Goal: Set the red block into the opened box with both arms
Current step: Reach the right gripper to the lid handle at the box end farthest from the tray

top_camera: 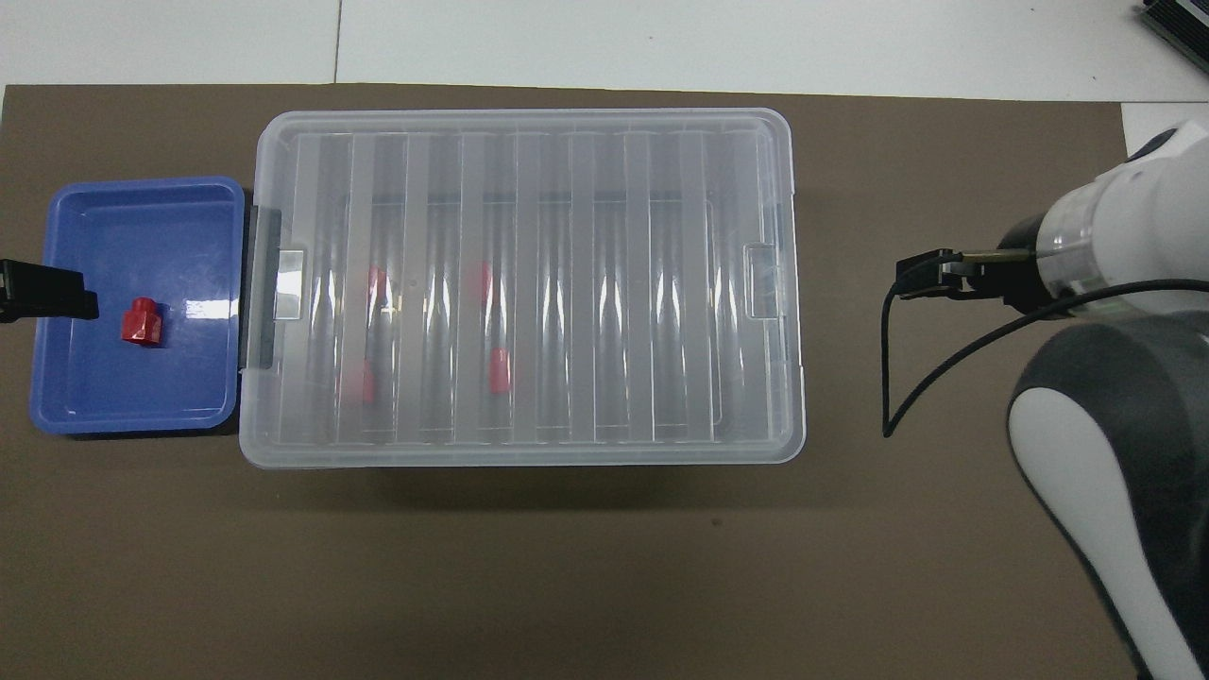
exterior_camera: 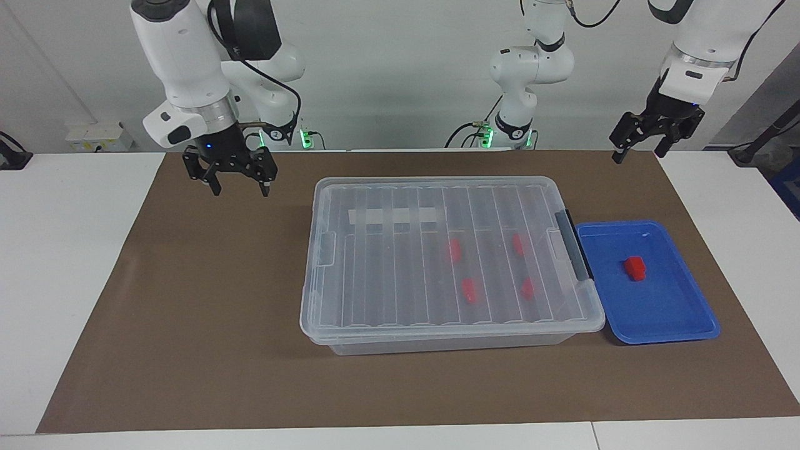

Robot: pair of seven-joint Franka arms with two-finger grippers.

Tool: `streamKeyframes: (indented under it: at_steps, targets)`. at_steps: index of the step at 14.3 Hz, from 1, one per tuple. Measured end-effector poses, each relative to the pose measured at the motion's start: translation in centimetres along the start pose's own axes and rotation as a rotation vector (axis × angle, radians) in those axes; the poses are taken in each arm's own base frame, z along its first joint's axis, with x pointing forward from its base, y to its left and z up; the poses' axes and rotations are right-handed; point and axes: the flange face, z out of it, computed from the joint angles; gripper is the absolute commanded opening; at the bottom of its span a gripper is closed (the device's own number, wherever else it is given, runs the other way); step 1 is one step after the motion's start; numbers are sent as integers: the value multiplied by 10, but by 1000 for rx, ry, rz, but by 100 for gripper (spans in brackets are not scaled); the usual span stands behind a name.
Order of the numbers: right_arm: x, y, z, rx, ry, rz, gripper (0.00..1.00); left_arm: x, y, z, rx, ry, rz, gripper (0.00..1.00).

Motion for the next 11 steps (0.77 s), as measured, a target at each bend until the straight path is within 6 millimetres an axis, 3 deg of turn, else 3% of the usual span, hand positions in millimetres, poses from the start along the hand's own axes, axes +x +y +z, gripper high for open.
streamKeyframes:
  at_steps: [8,11]
  targets:
    - [12,-49,70,17,10,-29,100,0,-1,0,0,-3,-1,100]
    - [8,-62,85,15,-6,-48,100,0,-1,0,0,-3,-3,100]
